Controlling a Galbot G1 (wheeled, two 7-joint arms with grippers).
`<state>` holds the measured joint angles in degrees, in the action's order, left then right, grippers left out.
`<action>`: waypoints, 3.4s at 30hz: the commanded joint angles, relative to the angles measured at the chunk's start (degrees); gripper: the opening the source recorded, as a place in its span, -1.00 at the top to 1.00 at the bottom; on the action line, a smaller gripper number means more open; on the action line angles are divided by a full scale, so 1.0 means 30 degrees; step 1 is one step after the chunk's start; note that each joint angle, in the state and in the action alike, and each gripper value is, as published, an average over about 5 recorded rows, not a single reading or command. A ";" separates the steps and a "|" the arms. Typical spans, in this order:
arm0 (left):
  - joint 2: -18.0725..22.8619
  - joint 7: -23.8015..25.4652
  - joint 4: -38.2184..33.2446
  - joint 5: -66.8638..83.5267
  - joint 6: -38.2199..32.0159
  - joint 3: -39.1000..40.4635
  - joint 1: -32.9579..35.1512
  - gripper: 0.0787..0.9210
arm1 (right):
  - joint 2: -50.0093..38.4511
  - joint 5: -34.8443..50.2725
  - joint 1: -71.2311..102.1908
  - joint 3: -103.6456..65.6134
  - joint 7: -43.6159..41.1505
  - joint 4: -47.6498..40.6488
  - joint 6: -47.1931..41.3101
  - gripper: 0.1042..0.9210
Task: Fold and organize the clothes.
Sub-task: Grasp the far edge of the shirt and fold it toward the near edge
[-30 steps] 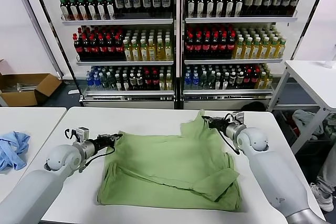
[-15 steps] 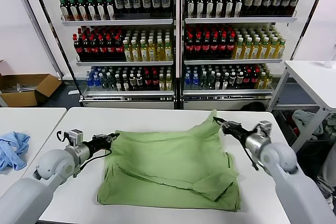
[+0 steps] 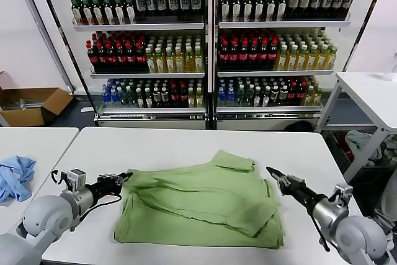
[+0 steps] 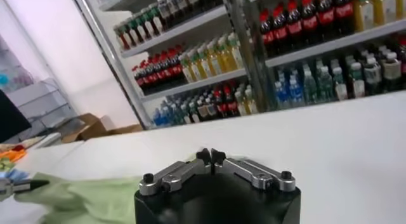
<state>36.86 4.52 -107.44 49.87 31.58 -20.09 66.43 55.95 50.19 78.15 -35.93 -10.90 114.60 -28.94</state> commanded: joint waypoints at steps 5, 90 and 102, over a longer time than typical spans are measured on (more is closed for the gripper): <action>0.0217 0.0347 -0.0899 -0.0273 0.0071 0.0063 0.0679 0.98 | 0.1212 -0.2789 -0.5014 0.4537 0.2996 -0.3934 -0.1296 0.37; 0.2355 -0.1595 -0.5457 -0.1915 0.0477 -0.6325 1.0407 0.81 | 0.0234 -0.2736 0.5509 -0.2097 -0.0414 0.2005 0.1711 0.68; 0.3943 -0.3313 -0.5819 -0.0684 -0.1594 -0.7641 1.0713 -0.01 | 0.0753 -0.4812 0.5311 -0.8257 -0.1147 0.0653 0.4339 -0.17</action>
<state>44.25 -0.78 -123.37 46.00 31.74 -40.15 95.81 57.22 40.16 92.67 -47.47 -13.02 118.15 -20.23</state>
